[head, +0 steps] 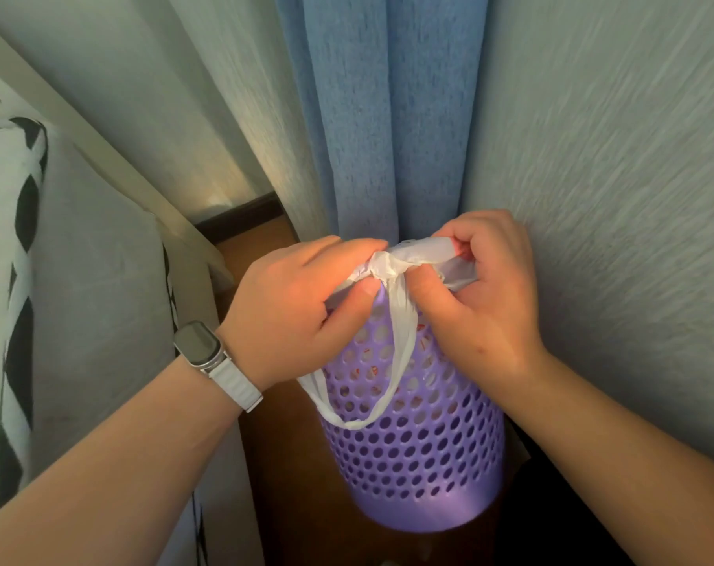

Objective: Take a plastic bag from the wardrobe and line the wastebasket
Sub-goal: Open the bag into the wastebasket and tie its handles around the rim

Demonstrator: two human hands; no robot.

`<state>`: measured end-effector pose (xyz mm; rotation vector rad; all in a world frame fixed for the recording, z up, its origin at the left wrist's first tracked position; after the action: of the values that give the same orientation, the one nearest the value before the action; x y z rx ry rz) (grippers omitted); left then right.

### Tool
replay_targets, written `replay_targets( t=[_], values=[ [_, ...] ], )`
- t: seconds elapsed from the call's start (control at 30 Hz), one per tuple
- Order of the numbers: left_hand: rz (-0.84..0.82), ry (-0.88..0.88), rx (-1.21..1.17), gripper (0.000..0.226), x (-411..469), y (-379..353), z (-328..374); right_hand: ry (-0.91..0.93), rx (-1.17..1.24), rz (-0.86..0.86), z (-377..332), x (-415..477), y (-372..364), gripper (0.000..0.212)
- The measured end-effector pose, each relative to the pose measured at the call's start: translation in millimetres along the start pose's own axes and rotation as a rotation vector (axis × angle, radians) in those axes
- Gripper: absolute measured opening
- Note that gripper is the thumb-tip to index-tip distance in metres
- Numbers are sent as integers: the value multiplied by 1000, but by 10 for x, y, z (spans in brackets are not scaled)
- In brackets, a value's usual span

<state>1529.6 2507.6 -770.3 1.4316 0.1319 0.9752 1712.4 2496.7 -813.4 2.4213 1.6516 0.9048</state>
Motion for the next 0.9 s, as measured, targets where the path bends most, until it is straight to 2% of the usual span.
replay_targets(
  t=[0.33,0.5,0.67,0.9],
  values=[
    [81,72,95,32,-44,-53,-19,-8,27,-41,-11,1,-22,25],
    [130,100,85,35,-53,-5,-111,205,46,-115,56,105,71,39],
    [154,80,80,33,-57,27,-157,177,33,-99,199,162,57,41],
    [94,43,86,34,-49,3,-96,123,62,-54,202,138,41,15]
  ],
)
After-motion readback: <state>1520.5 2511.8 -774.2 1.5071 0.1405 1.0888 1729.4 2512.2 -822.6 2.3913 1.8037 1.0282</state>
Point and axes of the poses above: each hand's wrist, its own x-axis towards the middle knuckle, its own y-axis out of the back of the hand, z = x × y, the point moved 1 cm from there along x, towards the middle knuckle, and after that the axes turned 7 degrees about -y, right-handed, at the moved point
